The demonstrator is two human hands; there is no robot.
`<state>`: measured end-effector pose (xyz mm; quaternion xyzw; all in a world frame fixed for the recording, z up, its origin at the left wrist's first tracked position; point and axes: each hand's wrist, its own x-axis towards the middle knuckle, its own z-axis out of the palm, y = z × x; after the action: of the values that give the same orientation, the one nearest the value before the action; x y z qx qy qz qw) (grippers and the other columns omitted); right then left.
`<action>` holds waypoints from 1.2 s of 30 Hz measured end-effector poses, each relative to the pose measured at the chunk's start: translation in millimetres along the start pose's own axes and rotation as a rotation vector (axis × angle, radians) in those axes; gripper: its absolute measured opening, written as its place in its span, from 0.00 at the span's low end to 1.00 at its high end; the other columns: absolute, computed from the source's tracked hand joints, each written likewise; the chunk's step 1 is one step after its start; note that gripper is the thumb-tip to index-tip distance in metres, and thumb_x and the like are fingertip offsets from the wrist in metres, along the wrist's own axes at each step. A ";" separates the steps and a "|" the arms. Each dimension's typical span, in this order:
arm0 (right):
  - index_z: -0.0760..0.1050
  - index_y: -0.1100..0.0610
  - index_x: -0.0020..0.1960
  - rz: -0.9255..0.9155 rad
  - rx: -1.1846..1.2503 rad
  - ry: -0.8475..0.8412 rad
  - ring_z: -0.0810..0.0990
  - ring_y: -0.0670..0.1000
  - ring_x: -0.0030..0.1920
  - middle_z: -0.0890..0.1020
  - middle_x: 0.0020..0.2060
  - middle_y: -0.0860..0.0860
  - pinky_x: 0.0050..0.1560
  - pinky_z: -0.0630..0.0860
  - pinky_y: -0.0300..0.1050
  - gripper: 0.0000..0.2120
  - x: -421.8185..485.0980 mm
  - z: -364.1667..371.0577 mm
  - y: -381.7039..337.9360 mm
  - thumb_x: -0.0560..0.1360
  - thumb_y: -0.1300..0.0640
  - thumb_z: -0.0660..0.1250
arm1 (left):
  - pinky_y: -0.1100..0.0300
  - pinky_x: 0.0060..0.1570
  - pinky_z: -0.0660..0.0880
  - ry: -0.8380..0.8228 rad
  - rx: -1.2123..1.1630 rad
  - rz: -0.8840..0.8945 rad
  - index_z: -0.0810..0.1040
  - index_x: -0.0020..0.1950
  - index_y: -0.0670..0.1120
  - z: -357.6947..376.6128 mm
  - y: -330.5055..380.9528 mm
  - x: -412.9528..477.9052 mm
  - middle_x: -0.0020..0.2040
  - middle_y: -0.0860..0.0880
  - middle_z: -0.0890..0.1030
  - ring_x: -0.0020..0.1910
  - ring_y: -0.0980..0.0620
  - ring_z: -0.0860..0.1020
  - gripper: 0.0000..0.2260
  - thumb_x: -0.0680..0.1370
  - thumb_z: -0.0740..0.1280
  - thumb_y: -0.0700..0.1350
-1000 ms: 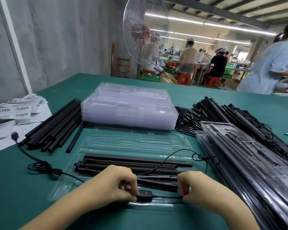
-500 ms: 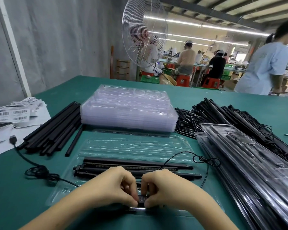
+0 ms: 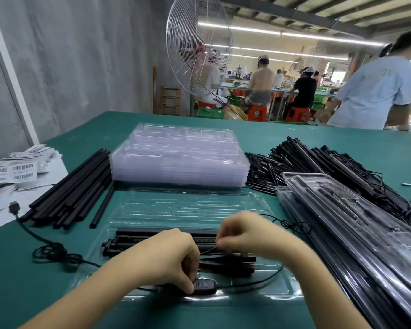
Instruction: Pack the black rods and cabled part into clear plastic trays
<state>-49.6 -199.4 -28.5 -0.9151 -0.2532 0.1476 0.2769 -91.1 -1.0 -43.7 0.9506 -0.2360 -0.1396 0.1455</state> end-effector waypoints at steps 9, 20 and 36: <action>0.74 0.56 0.64 0.393 -0.305 0.383 0.76 0.55 0.59 0.76 0.61 0.56 0.59 0.74 0.49 0.22 19.3 -20.3 66.4 0.73 0.68 0.56 | 0.71 0.35 0.72 -0.234 -0.205 -0.032 0.85 0.44 0.53 -22.3 -10.0 2.0 0.33 0.61 0.82 0.34 0.60 0.81 0.03 0.72 0.73 0.46; 0.76 0.54 0.40 0.338 -0.322 0.575 0.74 0.54 0.46 0.80 0.38 0.52 0.50 0.71 0.48 0.04 -3.9 -24.1 42.9 0.71 0.58 0.62 | 0.64 0.30 0.76 -0.072 -0.521 -0.077 0.82 0.42 0.46 -26.8 -5.2 20.7 0.35 0.50 0.84 0.34 0.54 0.83 0.11 0.78 0.66 0.50; 0.80 0.58 0.47 -0.170 0.841 0.782 0.83 0.50 0.35 0.84 0.38 0.54 0.41 0.79 0.40 0.07 -1.2 -16.8 17.9 0.71 0.66 0.71 | 0.55 0.50 0.74 0.315 -0.253 -0.008 0.71 0.59 0.54 23.5 35.5 62.1 0.50 0.56 0.70 0.48 0.56 0.74 0.39 0.58 0.58 0.79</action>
<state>-36.8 -220.2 -25.3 -0.6895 -0.1241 -0.1363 0.7005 -60.7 -66.4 -65.3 0.9357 -0.1873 -0.0182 0.2984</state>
